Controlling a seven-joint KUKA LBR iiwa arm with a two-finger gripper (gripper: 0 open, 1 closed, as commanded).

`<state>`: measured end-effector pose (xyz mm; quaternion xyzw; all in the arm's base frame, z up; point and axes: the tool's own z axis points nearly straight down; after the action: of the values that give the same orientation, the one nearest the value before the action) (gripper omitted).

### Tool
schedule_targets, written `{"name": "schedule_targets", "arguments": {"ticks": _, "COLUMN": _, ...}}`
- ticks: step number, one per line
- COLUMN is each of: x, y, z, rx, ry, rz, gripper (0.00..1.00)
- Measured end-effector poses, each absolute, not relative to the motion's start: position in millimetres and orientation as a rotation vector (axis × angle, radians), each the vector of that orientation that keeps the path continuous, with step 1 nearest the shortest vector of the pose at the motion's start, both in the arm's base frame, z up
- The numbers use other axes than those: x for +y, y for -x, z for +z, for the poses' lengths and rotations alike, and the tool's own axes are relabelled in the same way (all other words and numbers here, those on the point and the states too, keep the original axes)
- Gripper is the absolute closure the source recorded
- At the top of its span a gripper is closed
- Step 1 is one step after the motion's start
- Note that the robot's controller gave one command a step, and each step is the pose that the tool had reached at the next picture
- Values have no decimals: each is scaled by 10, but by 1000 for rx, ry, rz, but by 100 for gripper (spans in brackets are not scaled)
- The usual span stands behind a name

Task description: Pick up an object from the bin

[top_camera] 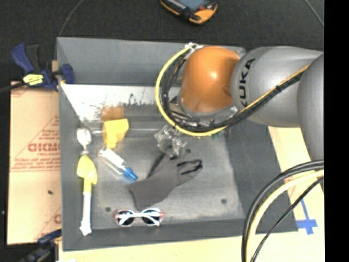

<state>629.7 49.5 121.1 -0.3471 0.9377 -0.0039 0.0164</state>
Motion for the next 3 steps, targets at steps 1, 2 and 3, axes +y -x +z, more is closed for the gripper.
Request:
{"name": "schedule_targets", "arguments": {"ticks": 1, "x": 385, "y": -6306, "z": 949, "rx": 2844, "ry": 1248, "rz": -19, "gripper": 0}}
{"name": "schedule_targets", "arguments": {"ticks": 2, "x": 368, "y": -6307, "z": 907, "rx": 2834, "ry": 1270, "rz": -17, "gripper": 0}}
{"name": "schedule_targets", "arguments": {"ticks": 3, "x": 312, "y": -6485, "z": 708, "rx": 2842, "ry": 1238, "rz": -17, "gripper": 0}}
